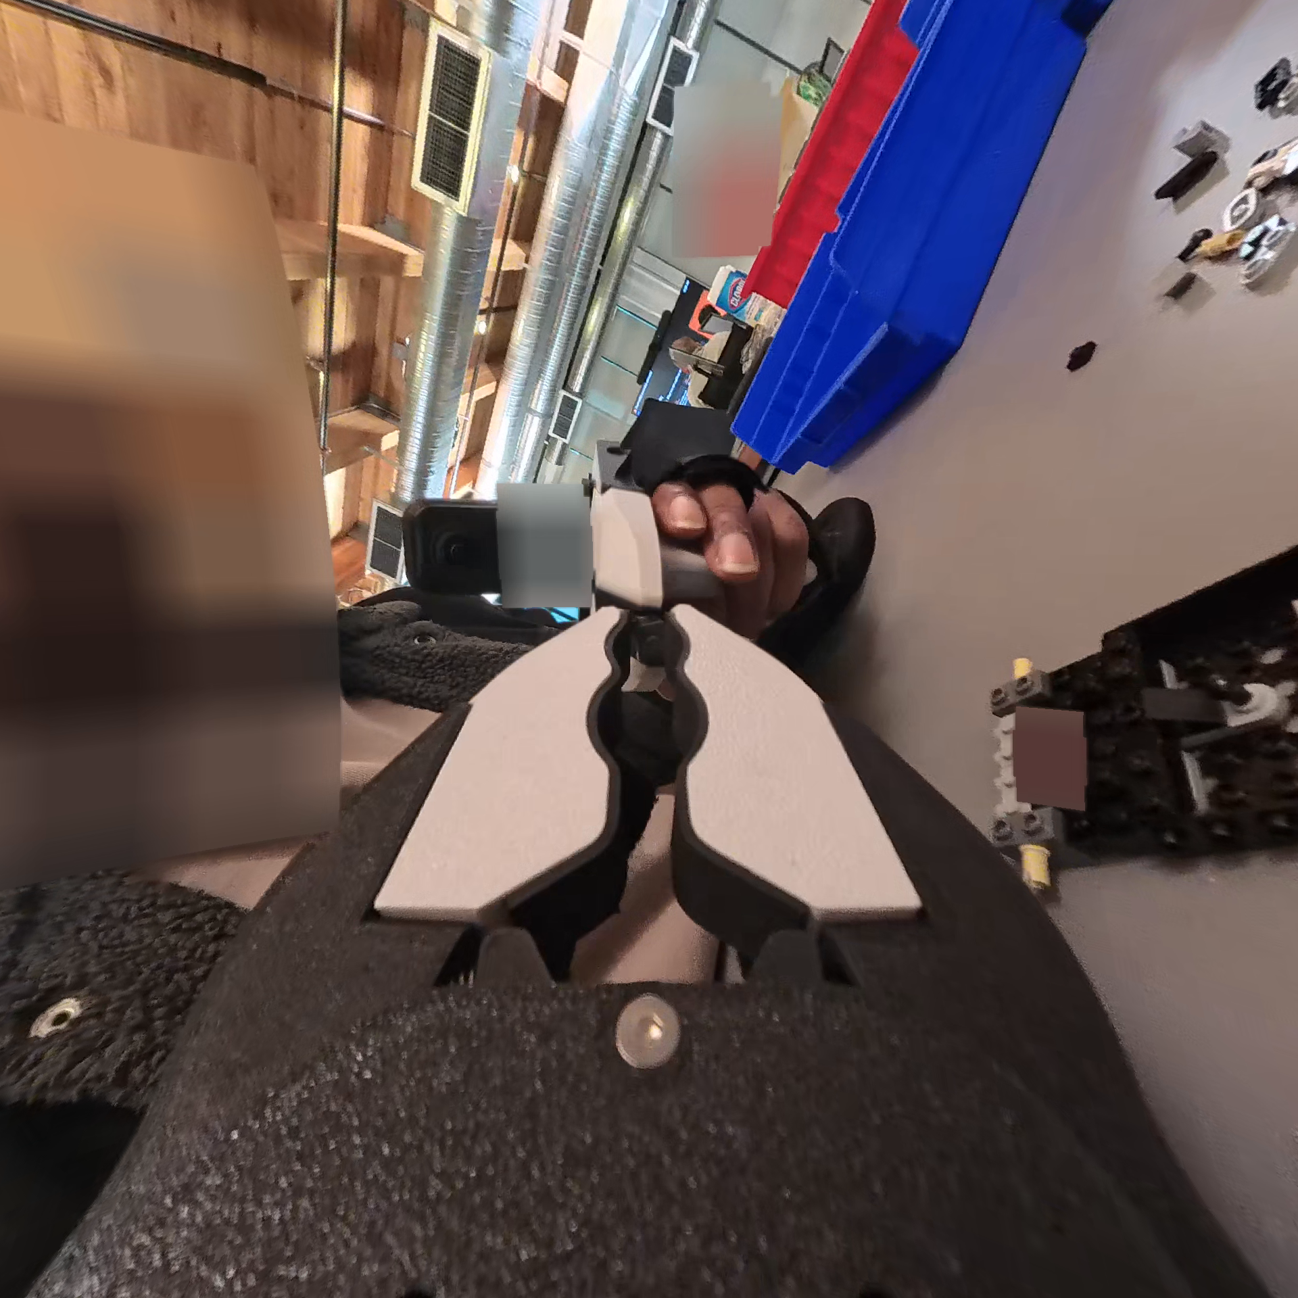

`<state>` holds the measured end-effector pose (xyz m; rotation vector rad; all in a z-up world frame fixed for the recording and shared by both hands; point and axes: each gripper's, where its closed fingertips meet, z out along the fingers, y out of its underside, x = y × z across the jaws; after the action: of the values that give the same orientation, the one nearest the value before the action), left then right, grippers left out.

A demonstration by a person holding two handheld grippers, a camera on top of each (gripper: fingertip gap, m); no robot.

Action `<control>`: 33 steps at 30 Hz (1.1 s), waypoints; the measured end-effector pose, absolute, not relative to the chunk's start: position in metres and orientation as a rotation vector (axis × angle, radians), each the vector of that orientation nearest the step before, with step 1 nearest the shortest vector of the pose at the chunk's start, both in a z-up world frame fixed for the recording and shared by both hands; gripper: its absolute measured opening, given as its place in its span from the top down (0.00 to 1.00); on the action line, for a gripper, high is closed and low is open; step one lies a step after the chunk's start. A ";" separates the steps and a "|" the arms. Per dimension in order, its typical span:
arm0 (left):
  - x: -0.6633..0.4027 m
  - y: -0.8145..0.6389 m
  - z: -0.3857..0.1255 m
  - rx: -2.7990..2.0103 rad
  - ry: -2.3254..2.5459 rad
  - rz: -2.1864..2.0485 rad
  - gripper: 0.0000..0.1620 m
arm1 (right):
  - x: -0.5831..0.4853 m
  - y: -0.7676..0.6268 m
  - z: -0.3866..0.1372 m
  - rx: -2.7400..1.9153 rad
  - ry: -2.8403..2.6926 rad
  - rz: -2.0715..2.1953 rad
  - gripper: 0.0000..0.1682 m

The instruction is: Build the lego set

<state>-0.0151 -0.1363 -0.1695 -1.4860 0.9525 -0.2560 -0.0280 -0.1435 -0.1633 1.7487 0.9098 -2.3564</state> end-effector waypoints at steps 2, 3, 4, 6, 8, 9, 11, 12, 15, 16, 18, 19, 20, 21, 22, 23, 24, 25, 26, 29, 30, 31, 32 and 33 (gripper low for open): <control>-0.015 -0.137 -0.168 -1.478 0.956 -0.243 0.93 | -0.028 -0.144 -0.162 1.746 0.920 -2.365 0.95; -0.015 -0.138 -0.167 -1.475 0.957 -0.241 0.93 | -0.028 -0.145 -0.161 1.739 0.920 -2.368 0.95; -0.015 -0.138 -0.166 -1.472 0.956 -0.242 0.93 | -0.028 -0.145 -0.160 1.731 0.915 -2.373 0.95; -0.015 -0.138 -0.166 -1.475 0.952 -0.246 0.93 | -0.028 -0.145 -0.159 1.731 0.914 -2.382 0.95; -0.015 -0.139 -0.166 -1.476 0.948 -0.256 0.93 | -0.027 -0.146 -0.159 1.732 0.929 -2.388 0.95; -0.014 -0.138 -0.166 -1.478 0.946 -0.261 0.93 | -0.027 -0.146 -0.160 1.736 0.941 -2.390 0.95; -0.014 -0.138 -0.167 -1.486 0.938 -0.284 0.93 | -0.027 -0.145 -0.161 1.750 0.979 -2.394 0.95; -0.014 -0.138 -0.168 -1.489 0.931 -0.302 0.93 | -0.026 -0.145 -0.161 1.753 0.999 -2.397 0.96; -0.015 -0.138 -0.167 -1.493 0.903 -0.350 0.93 | -0.024 -0.139 -0.159 1.756 1.044 -2.442 0.96; -0.016 -0.137 -0.167 -1.499 0.890 -0.372 0.93 | -0.022 -0.136 -0.156 1.753 1.051 -2.468 0.96; -0.018 -0.136 -0.166 -1.524 0.840 -0.454 0.93 | -0.020 -0.129 -0.157 1.804 1.154 -2.494 0.96; -0.019 -0.134 -0.166 -1.539 0.802 -0.514 0.93 | -0.020 -0.126 -0.158 1.851 1.243 -2.503 0.97; -0.020 -0.133 -0.165 -1.559 0.761 -0.587 0.93 | -0.019 -0.123 -0.156 1.888 1.327 -2.525 0.98; -0.021 -0.132 -0.165 -1.578 0.713 -0.671 0.93 | -0.017 -0.120 -0.155 1.917 1.420 -2.538 0.99; -0.023 -0.131 -0.164 -1.593 0.655 -0.762 0.93 | -0.016 -0.118 -0.155 1.956 1.541 -2.534 0.99; -0.025 -0.130 -0.162 -1.605 0.598 -0.860 0.93 | -0.015 -0.116 -0.155 2.002 1.681 -2.522 0.99; -0.027 -0.129 -0.161 -1.612 0.544 -0.959 0.93 | -0.015 -0.114 -0.157 2.049 1.828 -2.495 0.99; -0.029 -0.127 -0.159 -1.610 0.487 -1.047 0.93 | -0.015 -0.112 -0.159 2.094 1.969 -2.451 0.98; -0.030 -0.127 -0.157 -1.600 0.436 -1.136 0.93 | -0.015 -0.111 -0.162 2.135 2.080 -2.406 0.97; -0.034 -0.126 -0.151 -1.554 0.297 -1.389 0.93 | -0.018 -0.113 -0.167 2.184 2.306 -2.298 0.93; -0.034 -0.127 -0.149 -1.532 0.256 -1.474 0.93 | -0.020 -0.115 -0.168 2.196 2.380 -2.261 0.92; -0.035 -0.127 -0.146 -1.507 0.213 -1.553 0.93 | -0.022 -0.117 -0.169 2.208 2.456 -2.221 0.92; -0.036 -0.127 -0.144 -1.480 0.172 -1.629 0.93 | -0.024 -0.119 -0.170 2.220 2.524 -2.182 0.92; -0.037 -0.128 -0.142 -1.451 0.135 -1.706 0.93 | -0.026 -0.122 -0.170 2.222 2.584 -2.148 0.92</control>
<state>-0.0374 -0.1279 -0.1419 -1.4506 0.1355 -1.7063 -0.0261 -0.1216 -0.1701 2.2219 2.5844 -2.1481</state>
